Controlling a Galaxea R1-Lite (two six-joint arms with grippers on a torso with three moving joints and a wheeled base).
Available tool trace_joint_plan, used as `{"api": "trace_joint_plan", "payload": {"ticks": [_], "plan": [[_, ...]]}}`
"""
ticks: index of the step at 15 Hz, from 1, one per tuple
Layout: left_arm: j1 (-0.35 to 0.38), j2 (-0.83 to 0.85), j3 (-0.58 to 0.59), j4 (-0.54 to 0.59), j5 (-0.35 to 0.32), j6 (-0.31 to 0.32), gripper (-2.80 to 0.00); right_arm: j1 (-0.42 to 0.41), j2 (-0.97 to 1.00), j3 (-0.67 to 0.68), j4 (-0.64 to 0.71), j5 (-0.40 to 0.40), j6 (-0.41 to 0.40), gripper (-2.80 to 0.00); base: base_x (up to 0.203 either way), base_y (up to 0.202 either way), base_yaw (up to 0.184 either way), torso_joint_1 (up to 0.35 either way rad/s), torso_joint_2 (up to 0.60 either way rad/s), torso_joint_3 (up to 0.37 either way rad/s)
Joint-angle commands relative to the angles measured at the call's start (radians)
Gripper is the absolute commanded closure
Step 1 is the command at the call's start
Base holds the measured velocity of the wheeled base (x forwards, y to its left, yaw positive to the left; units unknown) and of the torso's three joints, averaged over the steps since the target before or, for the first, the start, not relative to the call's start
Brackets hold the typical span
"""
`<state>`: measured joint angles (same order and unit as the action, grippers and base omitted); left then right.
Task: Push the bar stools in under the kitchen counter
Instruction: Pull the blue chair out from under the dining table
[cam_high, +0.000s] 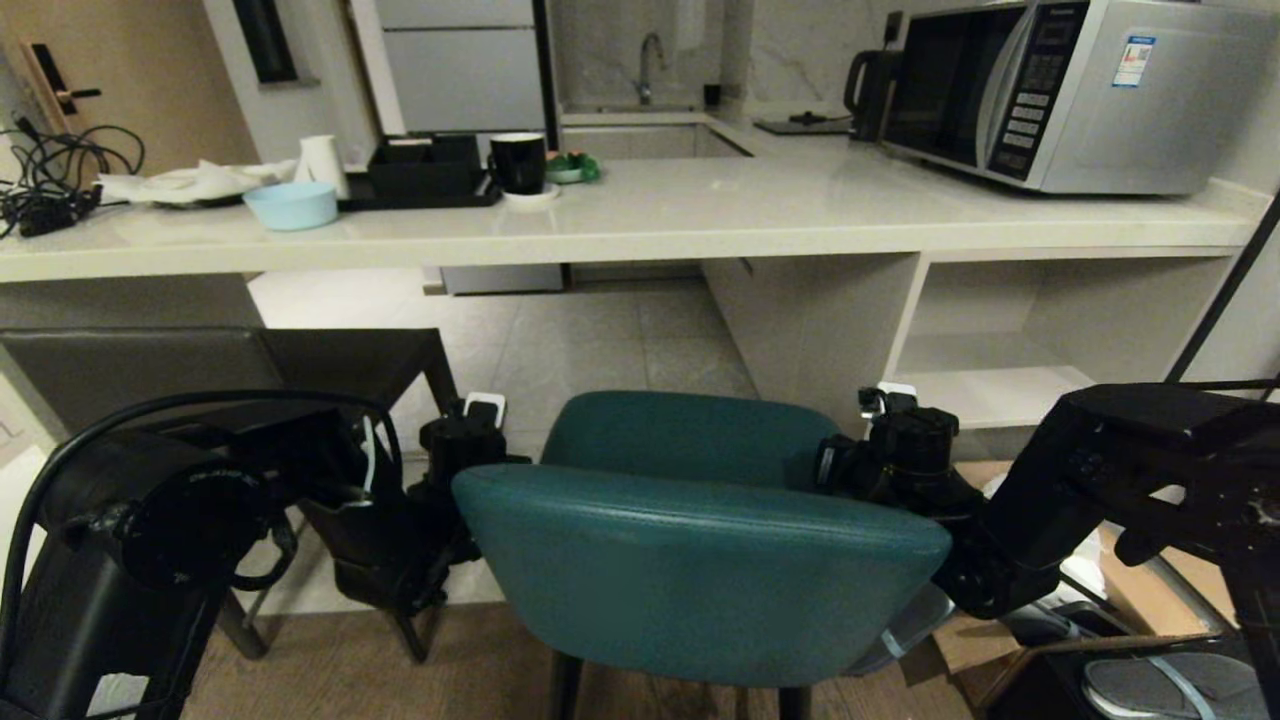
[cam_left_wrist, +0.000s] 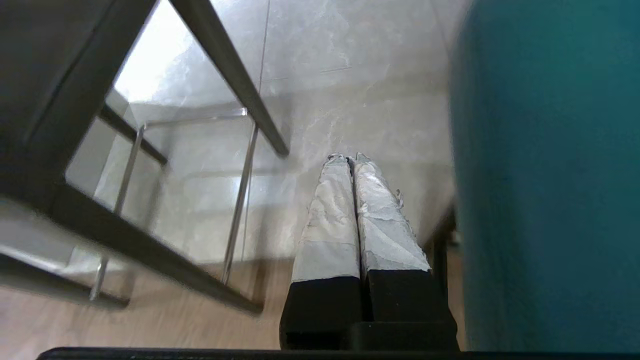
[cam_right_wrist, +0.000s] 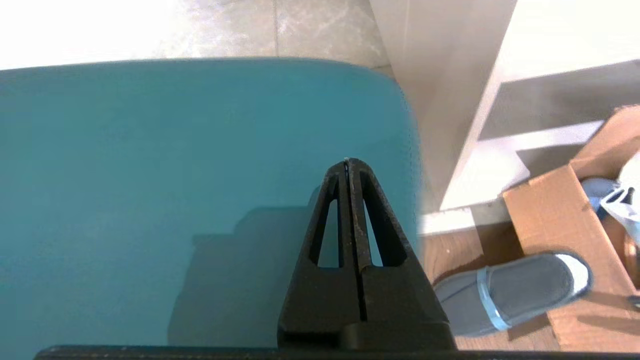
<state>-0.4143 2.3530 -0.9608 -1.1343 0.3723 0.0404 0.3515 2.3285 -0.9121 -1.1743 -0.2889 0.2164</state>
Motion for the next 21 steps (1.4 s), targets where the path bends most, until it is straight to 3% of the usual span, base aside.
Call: {"api": "trace_joint_plan", "payload": {"ticks": [1, 7, 11, 14, 21], "plan": [[-0.017, -0.061, 0.08, -0.02, 0.0, -0.002, 0.0, 0.003, 0.017, -0.014, -0.008, -0.001, 0.0, 0.0, 0.0, 0.0, 0.0, 0.0, 0.0, 0.0], [-0.067, -0.174, 0.27, -0.061, 0.0, -0.015, 0.0, 0.021, 0.03, -0.058, 0.024, 0.001, -0.003, 0.0, 0.0, 0.0, 0.0, 0.0, 0.0, 0.0], [-0.101, -0.178, 0.37, -0.162, 0.005, -0.037, 0.0, 0.046, 0.038, -0.062, 0.035, -0.002, 0.0, 0.0, 0.0, 0.0, 0.0, 0.0, 0.0, 0.0], [-0.082, -0.137, 0.308, -0.164, 0.057, -0.039, 0.0, 0.054, 0.014, 0.0, 0.023, -0.007, 0.003, 0.0, 0.0, 0.0, 0.0, 0.0, 0.0, 0.0], [-0.058, -0.074, 0.21, -0.139, 0.057, -0.036, 0.0, 0.105, -0.042, 0.264, -0.196, -0.01, 0.003, 0.0, 0.0, 0.0, 0.0, 0.0, 0.0, 0.0]]}}
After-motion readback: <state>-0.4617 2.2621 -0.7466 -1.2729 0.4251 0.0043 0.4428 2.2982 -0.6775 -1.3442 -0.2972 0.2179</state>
